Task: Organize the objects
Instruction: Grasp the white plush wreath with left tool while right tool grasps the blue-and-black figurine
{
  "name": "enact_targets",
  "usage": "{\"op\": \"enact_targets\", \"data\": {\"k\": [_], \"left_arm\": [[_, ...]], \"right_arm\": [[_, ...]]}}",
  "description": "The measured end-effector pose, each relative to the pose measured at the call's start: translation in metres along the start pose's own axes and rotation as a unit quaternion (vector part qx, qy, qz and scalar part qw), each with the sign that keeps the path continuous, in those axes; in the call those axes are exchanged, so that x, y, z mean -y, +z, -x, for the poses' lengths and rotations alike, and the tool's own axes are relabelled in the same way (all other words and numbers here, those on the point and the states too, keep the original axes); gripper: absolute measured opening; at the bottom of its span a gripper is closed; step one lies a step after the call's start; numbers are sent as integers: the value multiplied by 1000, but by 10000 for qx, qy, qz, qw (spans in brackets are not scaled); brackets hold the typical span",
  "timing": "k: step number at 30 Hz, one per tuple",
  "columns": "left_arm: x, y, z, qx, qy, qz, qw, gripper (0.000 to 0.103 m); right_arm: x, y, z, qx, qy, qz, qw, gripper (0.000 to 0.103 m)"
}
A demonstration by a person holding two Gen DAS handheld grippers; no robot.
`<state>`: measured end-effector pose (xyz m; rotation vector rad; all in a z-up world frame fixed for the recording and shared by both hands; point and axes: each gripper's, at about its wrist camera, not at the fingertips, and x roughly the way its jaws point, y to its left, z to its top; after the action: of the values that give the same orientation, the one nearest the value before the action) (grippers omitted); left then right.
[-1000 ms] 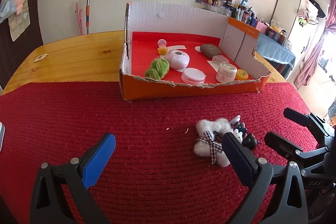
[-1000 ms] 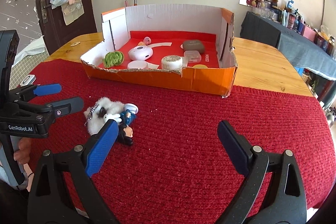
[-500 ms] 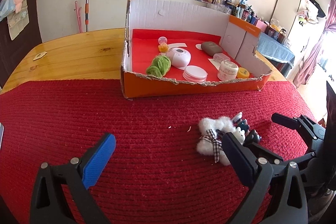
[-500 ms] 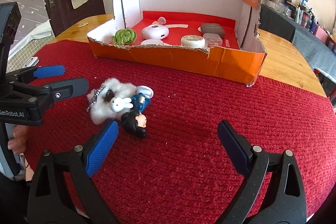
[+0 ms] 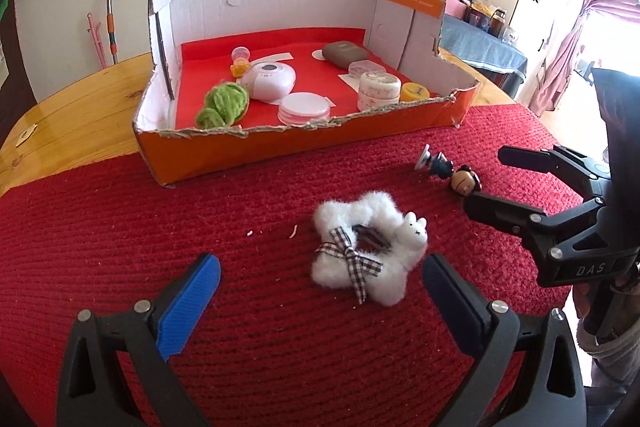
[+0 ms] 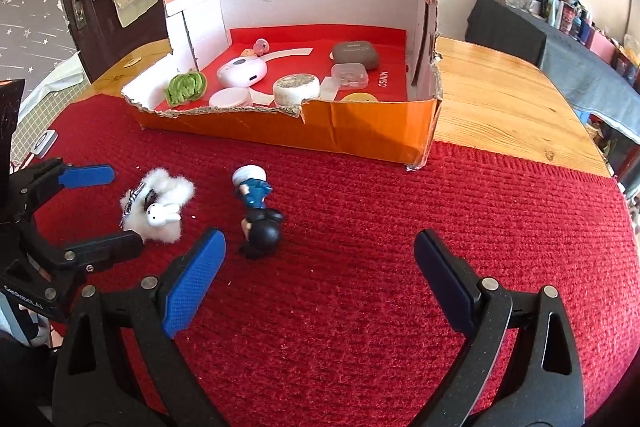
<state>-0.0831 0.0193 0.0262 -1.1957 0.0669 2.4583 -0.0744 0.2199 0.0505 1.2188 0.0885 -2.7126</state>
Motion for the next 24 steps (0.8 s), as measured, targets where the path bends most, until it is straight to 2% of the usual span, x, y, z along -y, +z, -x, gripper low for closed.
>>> {"op": "enact_targets", "data": {"k": [8, 14, 19, 23, 24], "left_arm": [[6, 6, -6, -69, -299, -421, 9986, 92], [17, 7, -7, -23, -502, -678, 9964, 78], [25, 6, -7, 37, -483, -938, 9944, 59], [26, 5, -6, 54, -578, -948, 9938, 54], [26, 5, -5, 64, -583, -958, 9937, 54]], "right_arm": [[-8, 9, -10, -97, 124, 360, 9992, 95], [-12, 14, -21, -284, 282, 498, 9980, 86], [-22, 16, -24, -332, 233, 759, 9963, 70], [-26, 17, -26, -313, 315, 871, 9952, 57], [-27, 17, -26, -301, 395, 889, 9948, 49]]}}
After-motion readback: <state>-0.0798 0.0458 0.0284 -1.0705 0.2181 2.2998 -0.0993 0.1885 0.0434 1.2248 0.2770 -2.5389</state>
